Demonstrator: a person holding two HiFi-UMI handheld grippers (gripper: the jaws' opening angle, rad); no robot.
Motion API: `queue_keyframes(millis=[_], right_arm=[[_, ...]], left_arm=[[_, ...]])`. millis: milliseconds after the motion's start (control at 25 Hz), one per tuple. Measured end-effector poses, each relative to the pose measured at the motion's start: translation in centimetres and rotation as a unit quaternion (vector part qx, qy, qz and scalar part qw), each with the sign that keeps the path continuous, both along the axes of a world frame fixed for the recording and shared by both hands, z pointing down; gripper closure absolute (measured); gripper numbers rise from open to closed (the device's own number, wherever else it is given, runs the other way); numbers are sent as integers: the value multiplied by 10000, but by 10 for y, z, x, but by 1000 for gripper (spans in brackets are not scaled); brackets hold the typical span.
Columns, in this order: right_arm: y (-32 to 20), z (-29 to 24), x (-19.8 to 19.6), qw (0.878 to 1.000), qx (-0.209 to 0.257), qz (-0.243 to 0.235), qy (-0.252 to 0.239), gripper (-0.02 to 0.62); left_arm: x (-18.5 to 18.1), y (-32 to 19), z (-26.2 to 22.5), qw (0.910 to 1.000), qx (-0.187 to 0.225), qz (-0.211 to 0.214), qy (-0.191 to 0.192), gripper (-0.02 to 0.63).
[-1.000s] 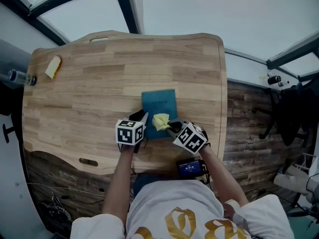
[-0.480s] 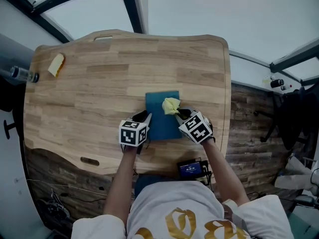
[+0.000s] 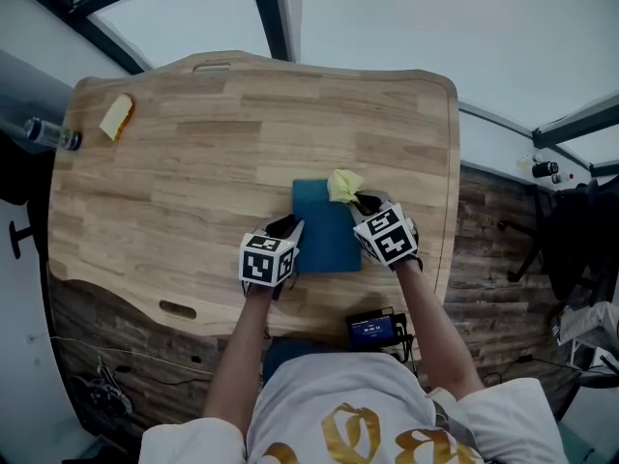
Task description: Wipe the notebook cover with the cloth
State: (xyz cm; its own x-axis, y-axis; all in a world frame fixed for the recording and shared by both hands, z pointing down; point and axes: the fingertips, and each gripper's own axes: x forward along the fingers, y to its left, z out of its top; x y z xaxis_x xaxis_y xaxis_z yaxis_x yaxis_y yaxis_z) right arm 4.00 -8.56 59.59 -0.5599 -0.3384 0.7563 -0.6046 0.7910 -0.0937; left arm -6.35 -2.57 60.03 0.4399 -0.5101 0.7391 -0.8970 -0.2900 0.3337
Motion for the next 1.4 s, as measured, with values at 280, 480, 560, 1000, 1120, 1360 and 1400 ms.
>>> queue_keyframes(millis=[280, 480, 560, 1000, 1120, 1360, 1400], right_arm=[[-7, 0, -3, 9999, 26, 124, 49, 558], [7, 1, -21, 9995, -220, -194, -149, 558], [14, 2, -27, 9991, -205, -339, -117, 558], [80, 1, -60, 9925, -395, -1160, -13, 558], [101, 1, -68, 9902, -368, -1344, 0, 558], [119, 0, -71, 9888, -455, -1422, -59, 558], [121, 0, -71, 9883, -483, -1448, -66, 558]], left_arm=[[0, 1, 0, 10000, -8, -4, 1, 514], [0, 0, 0, 10000, -2, -7, 4, 514], [0, 1, 1, 10000, 1, -4, 5, 514], [0, 1, 0, 10000, 9, -7, -18, 514], [0, 1, 1, 10000, 11, -12, -24, 514], [0, 1, 0, 10000, 21, -9, -26, 514], [0, 0, 0, 10000, 23, -9, -27, 514]])
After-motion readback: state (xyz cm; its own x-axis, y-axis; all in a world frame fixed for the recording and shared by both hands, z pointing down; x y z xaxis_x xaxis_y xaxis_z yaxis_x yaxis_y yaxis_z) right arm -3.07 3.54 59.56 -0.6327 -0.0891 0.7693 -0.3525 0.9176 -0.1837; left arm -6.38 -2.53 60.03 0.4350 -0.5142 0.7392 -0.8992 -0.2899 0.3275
